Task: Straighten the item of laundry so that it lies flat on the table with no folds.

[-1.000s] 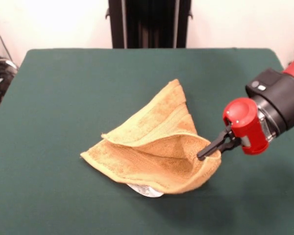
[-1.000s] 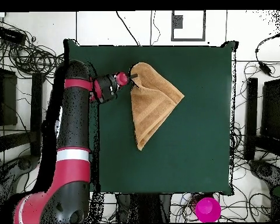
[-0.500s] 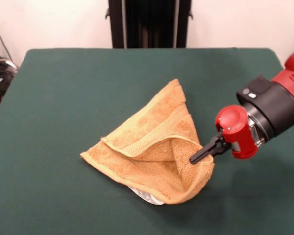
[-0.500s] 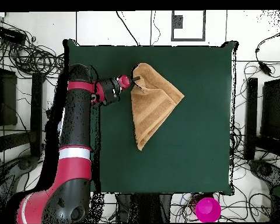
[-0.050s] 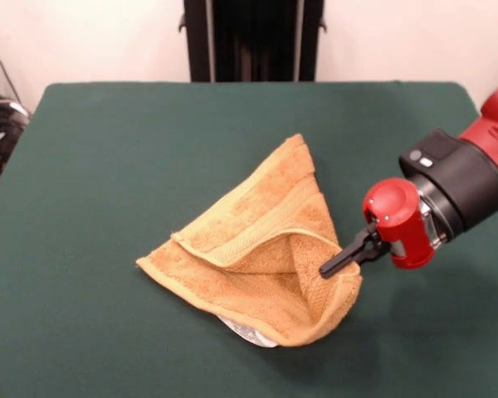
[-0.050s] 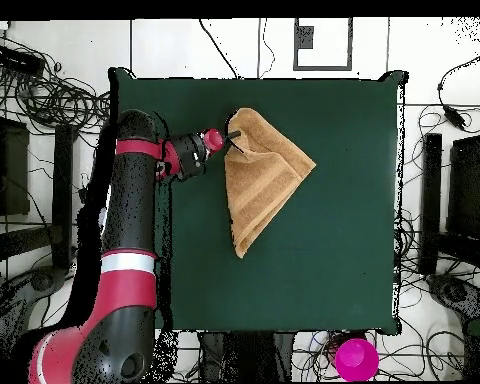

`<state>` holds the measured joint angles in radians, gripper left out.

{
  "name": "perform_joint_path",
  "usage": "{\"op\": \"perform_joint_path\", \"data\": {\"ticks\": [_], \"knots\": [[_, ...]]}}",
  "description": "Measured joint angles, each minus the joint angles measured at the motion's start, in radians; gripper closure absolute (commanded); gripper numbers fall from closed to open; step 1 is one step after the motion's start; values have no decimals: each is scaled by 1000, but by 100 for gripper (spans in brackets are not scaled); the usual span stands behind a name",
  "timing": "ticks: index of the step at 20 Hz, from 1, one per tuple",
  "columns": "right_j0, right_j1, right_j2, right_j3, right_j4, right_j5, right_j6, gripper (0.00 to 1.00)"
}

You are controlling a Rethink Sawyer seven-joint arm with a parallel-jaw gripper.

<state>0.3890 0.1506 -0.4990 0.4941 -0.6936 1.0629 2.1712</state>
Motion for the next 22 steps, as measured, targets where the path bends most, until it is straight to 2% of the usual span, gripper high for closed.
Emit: {"op": "perform_joint_path", "data": {"ticks": [1,2,18,22], "knots": [[0,0,0,0,0,0,0,100],[0,0,0,0,0,0,0,0],[-4,-3,0,1,0,-2,0,0],[-11,-27,1,35,4,-38,0,0]]}}
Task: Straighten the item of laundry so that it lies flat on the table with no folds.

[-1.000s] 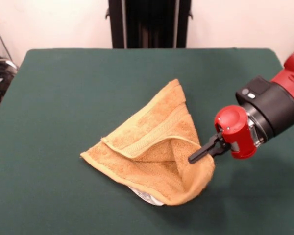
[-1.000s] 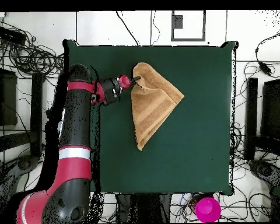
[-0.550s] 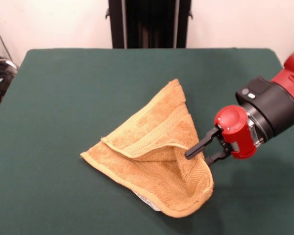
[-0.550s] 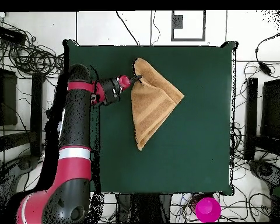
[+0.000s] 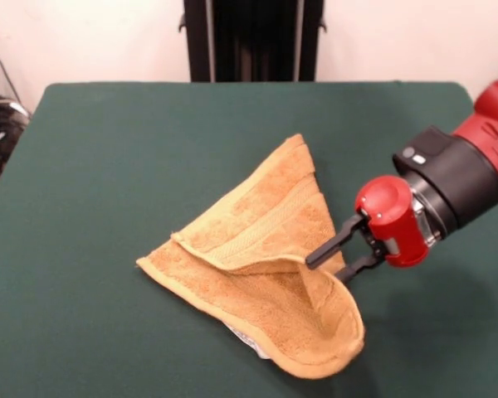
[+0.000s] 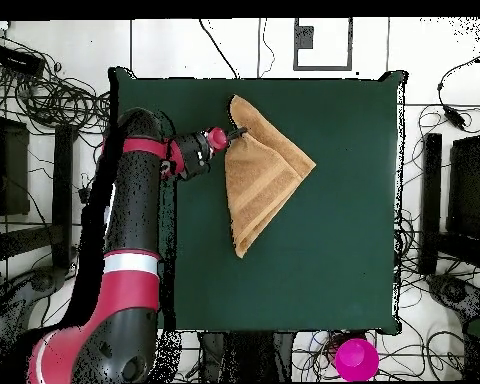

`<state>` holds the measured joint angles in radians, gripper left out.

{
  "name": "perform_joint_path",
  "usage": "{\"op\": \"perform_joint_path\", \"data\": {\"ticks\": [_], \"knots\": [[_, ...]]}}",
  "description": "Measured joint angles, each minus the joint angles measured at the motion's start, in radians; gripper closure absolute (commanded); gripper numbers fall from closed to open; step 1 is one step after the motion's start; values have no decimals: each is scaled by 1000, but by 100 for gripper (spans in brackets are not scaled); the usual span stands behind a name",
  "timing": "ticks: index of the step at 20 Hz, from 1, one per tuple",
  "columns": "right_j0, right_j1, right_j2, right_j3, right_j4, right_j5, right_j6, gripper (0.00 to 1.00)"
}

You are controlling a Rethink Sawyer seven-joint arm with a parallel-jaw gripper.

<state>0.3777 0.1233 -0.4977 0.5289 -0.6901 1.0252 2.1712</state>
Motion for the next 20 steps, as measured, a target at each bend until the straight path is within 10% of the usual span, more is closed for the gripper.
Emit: {"op": "perform_joint_path", "data": {"ticks": [7,20], "knots": [[-70,-126,19,148,47,-116,0,0],[-506,-546,217,471,151,-242,-149,0]]}}
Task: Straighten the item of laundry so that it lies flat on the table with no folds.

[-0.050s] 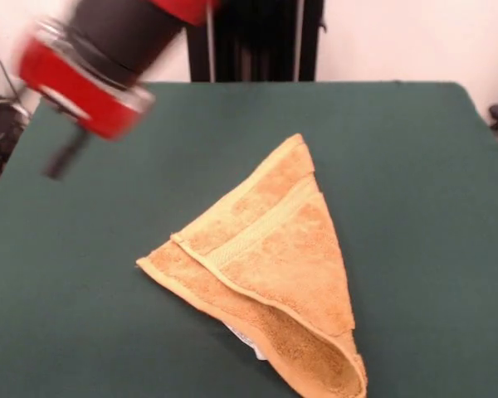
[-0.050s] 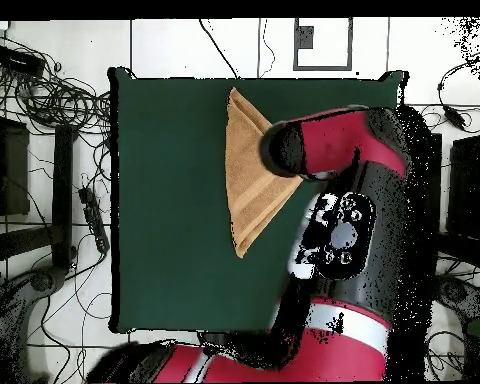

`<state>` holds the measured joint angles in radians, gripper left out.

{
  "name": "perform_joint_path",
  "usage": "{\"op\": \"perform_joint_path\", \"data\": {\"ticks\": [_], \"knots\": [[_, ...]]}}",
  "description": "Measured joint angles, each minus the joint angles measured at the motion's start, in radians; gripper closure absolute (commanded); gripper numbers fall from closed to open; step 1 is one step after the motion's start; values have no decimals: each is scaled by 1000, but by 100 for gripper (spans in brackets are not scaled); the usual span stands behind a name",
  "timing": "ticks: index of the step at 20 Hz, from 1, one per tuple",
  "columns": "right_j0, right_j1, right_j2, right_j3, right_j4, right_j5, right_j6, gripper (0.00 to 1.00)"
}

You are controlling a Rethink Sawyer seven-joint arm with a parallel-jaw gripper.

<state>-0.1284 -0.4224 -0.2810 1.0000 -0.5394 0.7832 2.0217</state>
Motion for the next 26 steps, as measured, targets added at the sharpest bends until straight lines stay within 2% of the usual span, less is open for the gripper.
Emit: {"op": "perform_joint_path", "data": {"ticks": [8,15,20,26], "knots": [[-197,-121,150,120,15,-42,-167,0],[-369,-167,397,269,103,-95,-248,0],[-444,-168,521,344,120,-123,-254,0],[-483,-168,628,408,115,-129,-254,0]]}}
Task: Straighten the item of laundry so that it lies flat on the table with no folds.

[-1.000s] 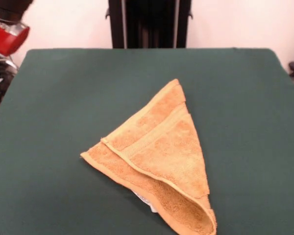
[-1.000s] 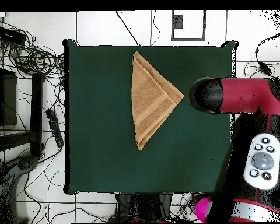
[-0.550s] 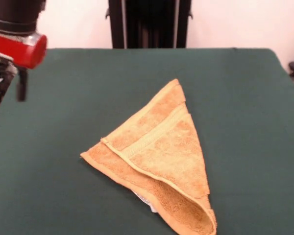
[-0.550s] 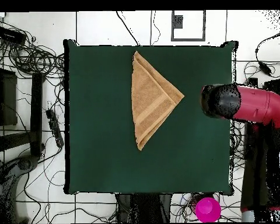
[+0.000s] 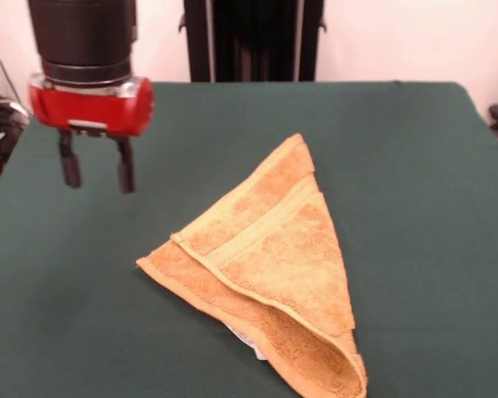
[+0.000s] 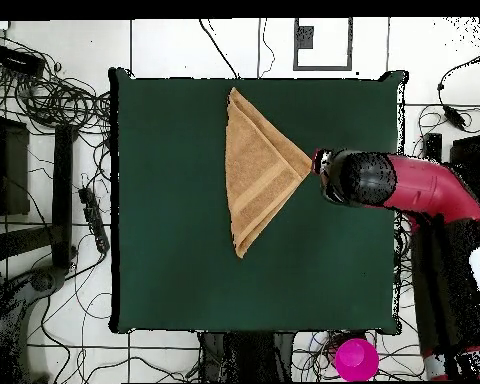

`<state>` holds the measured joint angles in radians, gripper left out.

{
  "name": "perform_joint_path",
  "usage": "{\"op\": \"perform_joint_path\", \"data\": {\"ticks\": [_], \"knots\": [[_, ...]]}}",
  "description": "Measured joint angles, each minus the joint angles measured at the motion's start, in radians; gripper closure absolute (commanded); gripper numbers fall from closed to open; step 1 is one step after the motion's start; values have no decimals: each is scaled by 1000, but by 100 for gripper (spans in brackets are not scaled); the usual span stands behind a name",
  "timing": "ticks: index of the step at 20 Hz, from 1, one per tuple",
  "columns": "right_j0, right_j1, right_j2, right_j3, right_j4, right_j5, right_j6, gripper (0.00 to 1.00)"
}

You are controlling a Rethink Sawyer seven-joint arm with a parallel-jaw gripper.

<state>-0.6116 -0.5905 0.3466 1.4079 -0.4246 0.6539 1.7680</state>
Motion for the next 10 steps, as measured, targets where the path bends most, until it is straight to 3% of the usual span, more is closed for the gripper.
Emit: {"op": "perform_joint_path", "data": {"ticks": [10], "knots": [[-1,4,89,31,-6,0,0,0]]}}
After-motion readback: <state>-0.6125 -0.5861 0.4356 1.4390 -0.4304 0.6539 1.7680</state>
